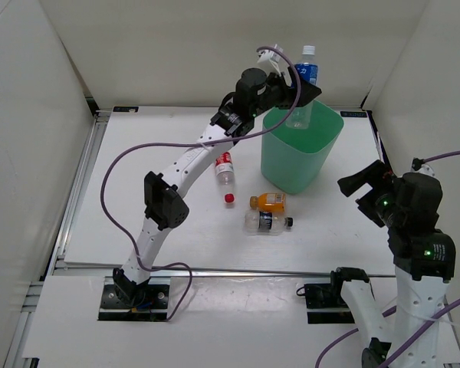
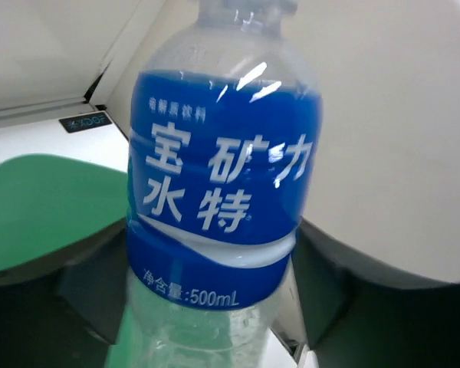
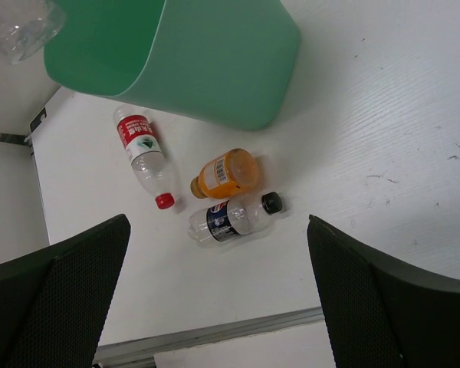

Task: Put the plastic bottles in the bin

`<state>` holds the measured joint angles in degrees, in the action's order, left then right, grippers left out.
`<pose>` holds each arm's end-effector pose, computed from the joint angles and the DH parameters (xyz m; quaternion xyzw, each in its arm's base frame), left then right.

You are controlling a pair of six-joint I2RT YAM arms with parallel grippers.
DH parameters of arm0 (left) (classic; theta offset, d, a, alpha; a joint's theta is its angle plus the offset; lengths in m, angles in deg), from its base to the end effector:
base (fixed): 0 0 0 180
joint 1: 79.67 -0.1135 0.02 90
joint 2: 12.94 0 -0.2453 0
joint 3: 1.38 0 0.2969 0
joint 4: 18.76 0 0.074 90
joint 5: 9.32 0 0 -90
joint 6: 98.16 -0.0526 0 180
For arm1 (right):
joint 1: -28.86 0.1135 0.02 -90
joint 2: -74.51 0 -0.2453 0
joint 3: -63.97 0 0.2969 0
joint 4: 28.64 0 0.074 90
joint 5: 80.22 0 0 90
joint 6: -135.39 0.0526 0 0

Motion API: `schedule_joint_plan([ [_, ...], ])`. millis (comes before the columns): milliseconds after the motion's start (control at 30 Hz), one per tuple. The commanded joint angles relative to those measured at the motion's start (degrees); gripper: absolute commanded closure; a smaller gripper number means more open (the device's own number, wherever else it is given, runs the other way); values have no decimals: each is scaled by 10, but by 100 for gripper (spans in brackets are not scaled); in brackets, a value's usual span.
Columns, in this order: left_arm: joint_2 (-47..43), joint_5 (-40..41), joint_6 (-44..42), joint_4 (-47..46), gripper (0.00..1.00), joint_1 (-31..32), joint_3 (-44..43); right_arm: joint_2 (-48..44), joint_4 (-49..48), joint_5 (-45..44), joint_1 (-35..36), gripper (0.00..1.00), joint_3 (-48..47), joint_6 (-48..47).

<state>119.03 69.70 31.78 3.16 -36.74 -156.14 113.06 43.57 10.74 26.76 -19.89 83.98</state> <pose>0.4203 -0.4047 0.4128 0.0864 0.6965 -0.5196 0.4873 0.1498 -0.0046 0.4202 0.2922 0.8005 0.1706 0.4947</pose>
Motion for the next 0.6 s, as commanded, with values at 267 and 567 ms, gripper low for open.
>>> schedule_joint_plan([
  [267, -9, -24, -48, -19, 0, 9, -17, 7, -8, -19, 2, 0, 2, -24],
  [567, -233, 188, -163, -14, 0, -62, 191, 14, -13, -14, 2, 0, 7, -48],
])
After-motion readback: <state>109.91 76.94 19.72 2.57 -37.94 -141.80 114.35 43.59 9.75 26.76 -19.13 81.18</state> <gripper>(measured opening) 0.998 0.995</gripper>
